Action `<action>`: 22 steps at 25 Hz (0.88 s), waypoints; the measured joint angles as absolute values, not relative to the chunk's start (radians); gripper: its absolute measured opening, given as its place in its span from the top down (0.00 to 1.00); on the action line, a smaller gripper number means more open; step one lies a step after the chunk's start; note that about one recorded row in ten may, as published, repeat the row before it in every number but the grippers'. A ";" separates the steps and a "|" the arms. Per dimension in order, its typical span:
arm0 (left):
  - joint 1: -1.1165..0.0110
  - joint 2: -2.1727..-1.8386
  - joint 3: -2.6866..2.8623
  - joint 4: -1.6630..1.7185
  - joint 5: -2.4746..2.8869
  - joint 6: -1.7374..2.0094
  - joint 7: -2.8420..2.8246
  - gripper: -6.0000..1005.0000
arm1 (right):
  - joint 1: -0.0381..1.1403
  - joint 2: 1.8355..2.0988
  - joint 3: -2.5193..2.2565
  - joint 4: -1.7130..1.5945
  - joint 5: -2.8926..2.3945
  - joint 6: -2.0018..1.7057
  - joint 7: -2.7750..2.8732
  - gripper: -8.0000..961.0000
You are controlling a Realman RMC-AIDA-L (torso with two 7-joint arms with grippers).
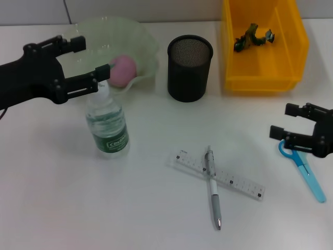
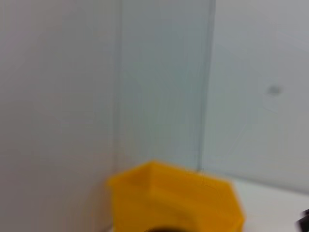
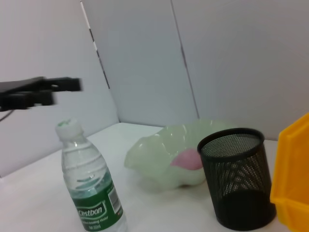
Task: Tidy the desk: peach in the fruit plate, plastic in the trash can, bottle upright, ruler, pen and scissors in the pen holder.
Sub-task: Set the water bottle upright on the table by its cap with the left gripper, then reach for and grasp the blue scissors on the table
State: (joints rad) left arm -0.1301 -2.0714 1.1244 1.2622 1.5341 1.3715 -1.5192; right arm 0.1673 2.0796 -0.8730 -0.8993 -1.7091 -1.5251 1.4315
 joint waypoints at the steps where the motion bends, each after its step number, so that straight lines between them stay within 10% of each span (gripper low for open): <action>1: -0.110 -2.071 1.129 1.281 1.490 1.411 -1.474 0.21 | 0.167 2.080 -0.873 -0.899 -1.709 -1.525 1.432 0.13; 14: -0.132 -2.069 1.259 0.884 1.385 1.723 -0.905 0.21 | 0.164 2.077 -0.812 -1.491 -1.965 -1.673 2.088 0.13; 22: -0.222 -2.058 1.250 0.622 1.401 1.715 -0.834 0.21 | 0.420 2.084 -0.848 -1.749 -2.538 -1.943 2.640 0.13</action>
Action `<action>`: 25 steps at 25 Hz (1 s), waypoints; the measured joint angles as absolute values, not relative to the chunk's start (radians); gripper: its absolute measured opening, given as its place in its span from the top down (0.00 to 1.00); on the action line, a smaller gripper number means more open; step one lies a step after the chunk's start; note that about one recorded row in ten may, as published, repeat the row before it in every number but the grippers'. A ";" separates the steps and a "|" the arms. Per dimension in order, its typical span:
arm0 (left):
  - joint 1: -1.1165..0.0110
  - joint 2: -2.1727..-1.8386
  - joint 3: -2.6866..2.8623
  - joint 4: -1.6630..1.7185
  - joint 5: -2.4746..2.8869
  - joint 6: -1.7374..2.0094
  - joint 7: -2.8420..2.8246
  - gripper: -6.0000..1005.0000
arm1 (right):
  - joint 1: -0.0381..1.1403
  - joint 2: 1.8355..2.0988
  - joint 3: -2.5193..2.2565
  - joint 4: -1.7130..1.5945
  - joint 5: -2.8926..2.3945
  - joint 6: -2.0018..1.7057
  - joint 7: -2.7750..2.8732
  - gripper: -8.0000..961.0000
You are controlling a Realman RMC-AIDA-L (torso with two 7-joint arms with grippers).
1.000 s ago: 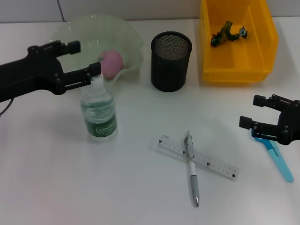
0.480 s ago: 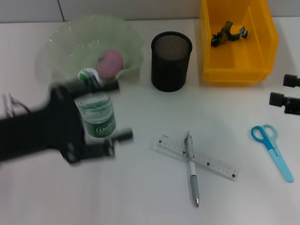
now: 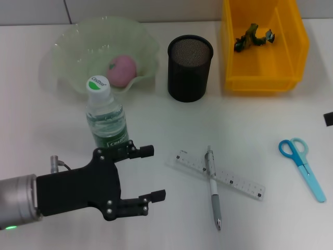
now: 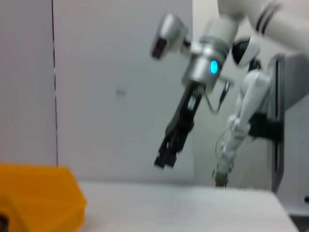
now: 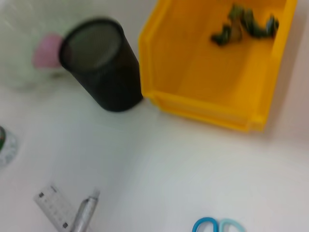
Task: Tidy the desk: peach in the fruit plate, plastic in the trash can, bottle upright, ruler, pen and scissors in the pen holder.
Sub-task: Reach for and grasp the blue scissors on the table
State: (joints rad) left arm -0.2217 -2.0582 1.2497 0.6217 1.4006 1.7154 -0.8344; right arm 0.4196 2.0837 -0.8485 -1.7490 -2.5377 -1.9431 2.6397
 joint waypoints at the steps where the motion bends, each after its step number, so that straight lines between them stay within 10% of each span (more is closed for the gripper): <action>1: -0.250 -2.053 1.247 0.557 1.422 1.704 -0.817 0.21 | 0.437 2.084 -0.883 -1.728 -2.566 -1.943 2.665 0.13; 25: -0.279 -2.063 1.248 0.506 1.477 1.602 -0.816 0.21 | 0.446 2.084 -1.299 -1.433 -2.728 -1.707 2.887 0.13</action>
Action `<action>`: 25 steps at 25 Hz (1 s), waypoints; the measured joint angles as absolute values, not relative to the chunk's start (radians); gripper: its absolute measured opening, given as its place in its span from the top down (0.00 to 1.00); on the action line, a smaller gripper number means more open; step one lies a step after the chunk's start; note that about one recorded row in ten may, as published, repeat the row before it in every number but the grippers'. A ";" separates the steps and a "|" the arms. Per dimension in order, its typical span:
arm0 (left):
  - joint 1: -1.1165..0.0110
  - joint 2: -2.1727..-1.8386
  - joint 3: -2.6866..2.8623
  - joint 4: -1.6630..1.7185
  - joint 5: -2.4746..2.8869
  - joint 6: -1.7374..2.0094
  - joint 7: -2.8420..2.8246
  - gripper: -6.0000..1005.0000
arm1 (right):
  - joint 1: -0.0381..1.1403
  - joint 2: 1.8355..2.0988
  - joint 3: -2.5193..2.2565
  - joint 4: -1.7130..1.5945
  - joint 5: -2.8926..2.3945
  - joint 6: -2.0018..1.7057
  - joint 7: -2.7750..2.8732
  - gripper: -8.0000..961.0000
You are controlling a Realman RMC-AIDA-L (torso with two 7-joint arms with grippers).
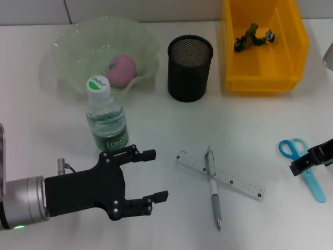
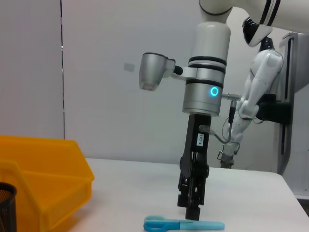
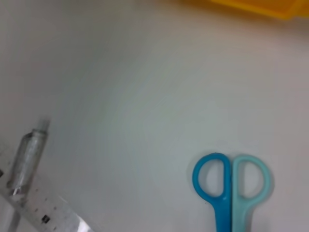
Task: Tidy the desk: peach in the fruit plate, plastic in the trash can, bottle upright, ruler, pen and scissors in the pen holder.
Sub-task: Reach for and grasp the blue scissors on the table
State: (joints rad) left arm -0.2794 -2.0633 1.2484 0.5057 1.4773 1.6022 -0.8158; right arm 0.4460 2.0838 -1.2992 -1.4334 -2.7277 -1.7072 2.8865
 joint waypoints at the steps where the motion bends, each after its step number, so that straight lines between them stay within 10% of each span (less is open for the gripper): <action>1: -0.278 -2.063 1.248 0.505 1.477 1.603 -0.816 0.21 | 0.448 2.084 -1.302 -1.426 -2.734 -1.702 2.891 0.13; 17: -0.287 -2.064 1.257 0.505 1.477 1.608 -0.810 0.21 | 0.464 2.083 -1.338 -1.354 -2.744 -1.652 2.917 0.25; 25: -0.287 -2.065 1.257 0.505 1.477 1.608 -0.811 0.21 | 0.468 2.085 -1.355 -1.350 -2.770 -1.640 2.922 0.48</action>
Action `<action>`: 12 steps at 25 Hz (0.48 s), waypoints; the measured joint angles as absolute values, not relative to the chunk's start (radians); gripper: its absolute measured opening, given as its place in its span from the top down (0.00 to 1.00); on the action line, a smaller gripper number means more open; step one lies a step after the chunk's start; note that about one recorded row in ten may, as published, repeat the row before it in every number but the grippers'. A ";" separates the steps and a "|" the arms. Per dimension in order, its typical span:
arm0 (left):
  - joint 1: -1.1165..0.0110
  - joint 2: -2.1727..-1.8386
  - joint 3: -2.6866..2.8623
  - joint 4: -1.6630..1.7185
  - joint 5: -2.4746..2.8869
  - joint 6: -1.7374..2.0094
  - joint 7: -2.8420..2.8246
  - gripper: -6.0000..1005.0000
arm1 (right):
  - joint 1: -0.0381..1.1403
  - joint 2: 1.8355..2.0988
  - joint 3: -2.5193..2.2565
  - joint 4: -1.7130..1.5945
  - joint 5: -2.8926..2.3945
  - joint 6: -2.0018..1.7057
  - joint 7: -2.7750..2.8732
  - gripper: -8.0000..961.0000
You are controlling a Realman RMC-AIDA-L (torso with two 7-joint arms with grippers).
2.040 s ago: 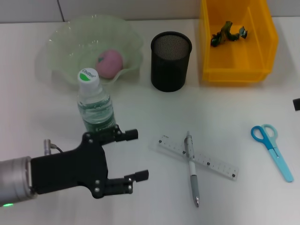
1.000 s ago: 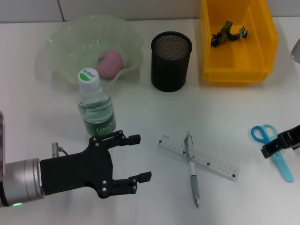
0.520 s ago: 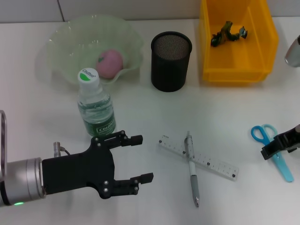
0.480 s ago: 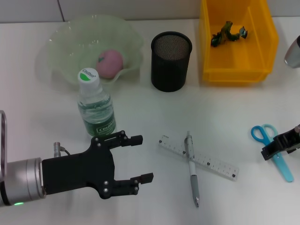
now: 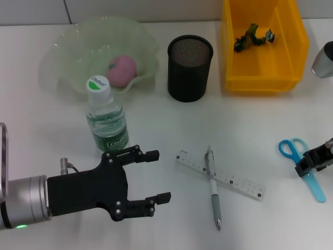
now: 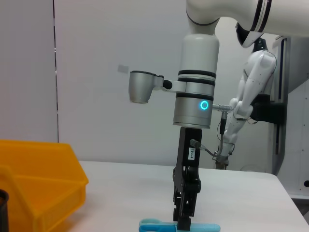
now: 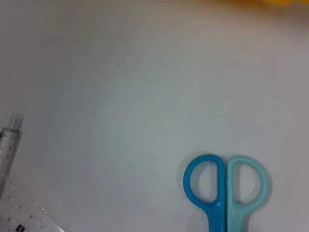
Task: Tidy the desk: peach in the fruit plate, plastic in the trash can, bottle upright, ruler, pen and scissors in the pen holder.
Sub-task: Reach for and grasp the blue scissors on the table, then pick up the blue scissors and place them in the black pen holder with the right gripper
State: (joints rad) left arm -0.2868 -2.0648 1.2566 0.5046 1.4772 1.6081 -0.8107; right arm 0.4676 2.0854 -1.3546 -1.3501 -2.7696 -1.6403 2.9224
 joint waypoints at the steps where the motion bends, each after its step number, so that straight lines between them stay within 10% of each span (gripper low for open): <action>1: -0.287 -2.065 1.256 0.505 1.477 1.607 -0.811 0.21 | 0.468 2.086 -1.356 -1.348 -2.770 -1.636 2.922 0.49; 12: -0.282 -2.064 1.256 0.505 1.479 1.606 -0.812 0.21 | 0.449 2.086 -1.364 -1.379 -2.760 -1.612 2.916 0.76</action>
State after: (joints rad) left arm -0.2820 -2.0641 1.2563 0.5047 1.4787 1.6064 -0.8118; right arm 0.4492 2.0855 -1.3644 -1.3791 -2.7601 -1.6124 2.9163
